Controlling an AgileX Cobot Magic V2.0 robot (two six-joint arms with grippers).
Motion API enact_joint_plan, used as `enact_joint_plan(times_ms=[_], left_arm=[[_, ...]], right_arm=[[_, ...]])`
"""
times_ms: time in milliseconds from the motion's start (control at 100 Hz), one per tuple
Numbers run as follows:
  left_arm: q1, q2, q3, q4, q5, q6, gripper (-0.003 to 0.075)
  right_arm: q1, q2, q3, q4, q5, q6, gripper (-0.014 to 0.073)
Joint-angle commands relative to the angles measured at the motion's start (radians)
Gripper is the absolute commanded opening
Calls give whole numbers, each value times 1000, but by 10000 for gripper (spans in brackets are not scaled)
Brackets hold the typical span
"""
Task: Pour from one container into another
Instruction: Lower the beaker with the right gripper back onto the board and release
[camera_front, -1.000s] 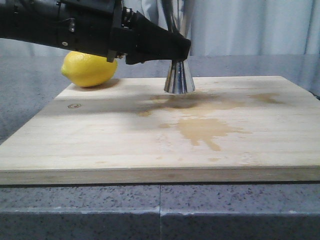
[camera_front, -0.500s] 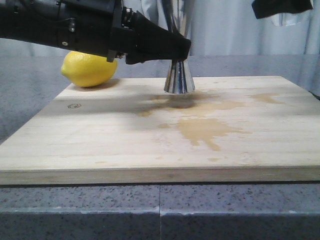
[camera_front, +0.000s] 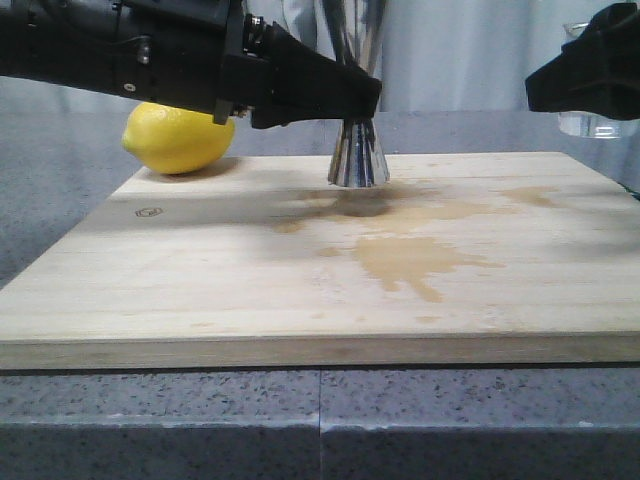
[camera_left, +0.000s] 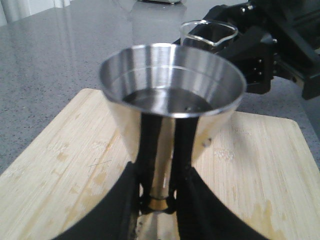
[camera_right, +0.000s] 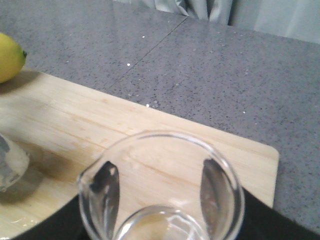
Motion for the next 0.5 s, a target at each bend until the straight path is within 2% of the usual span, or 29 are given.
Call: enact_joint_plan(times_ms=[0, 160, 490], left_arm=[[-1, -39, -28, -63, 73, -1, 20], [-1, -39, -28, -63, 73, -1, 20], [-1, -39, -28, -63, 73, -1, 20]], right_arm=[[-33, 10, -14, 19, -147, 3, 279], [-46, 73, -13, 17, -255, 3, 279], [-46, 199, -13, -23, -334, -8, 279]])
